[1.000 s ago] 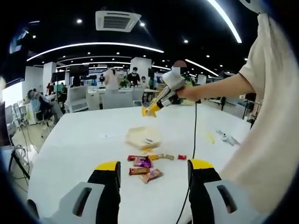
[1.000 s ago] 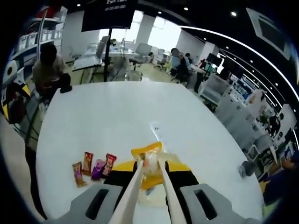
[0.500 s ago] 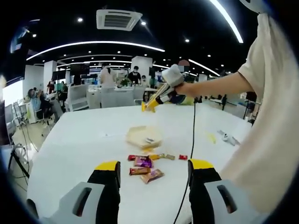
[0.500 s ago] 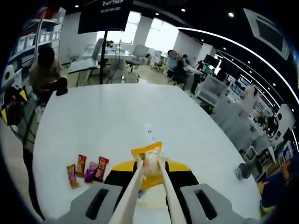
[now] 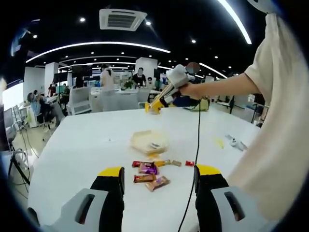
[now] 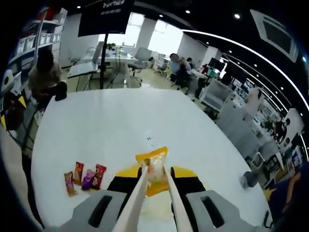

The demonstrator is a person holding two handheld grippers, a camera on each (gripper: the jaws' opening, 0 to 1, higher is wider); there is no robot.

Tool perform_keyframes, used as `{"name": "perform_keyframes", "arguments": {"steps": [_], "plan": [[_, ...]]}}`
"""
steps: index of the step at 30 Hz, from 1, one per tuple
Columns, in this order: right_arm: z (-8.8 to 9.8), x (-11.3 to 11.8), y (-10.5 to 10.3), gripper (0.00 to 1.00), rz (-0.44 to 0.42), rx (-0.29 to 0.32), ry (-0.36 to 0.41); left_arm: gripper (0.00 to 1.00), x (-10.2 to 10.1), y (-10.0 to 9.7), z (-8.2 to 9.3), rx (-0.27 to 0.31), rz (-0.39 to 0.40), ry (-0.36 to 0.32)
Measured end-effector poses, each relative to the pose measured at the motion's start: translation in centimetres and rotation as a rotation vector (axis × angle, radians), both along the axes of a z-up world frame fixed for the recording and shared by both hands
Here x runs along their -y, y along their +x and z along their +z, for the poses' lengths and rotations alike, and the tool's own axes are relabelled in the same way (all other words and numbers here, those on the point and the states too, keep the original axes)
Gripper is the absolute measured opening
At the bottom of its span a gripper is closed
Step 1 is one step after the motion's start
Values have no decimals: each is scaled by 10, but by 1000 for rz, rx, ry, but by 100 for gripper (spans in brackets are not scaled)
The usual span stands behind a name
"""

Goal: Place the target food into the container with the food tongs after gripping and lifting it, then release it inside without dropping or visibly crushing the food.

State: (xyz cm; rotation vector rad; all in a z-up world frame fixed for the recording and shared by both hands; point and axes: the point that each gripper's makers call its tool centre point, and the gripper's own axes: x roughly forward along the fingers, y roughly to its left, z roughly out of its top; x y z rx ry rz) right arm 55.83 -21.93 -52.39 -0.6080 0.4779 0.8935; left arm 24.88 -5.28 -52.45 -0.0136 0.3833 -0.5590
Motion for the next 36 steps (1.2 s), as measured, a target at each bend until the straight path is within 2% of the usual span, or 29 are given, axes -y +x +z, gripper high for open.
{"name": "perform_keyframes", "arguments": {"steps": [23, 36], "plan": [[5, 2, 14, 23, 11, 26, -33, 58, -1, -1, -2, -9, 8, -3], [5, 4, 14, 25, 15, 39, -48, 57, -2, -1, -3, -11, 11, -2]]}}
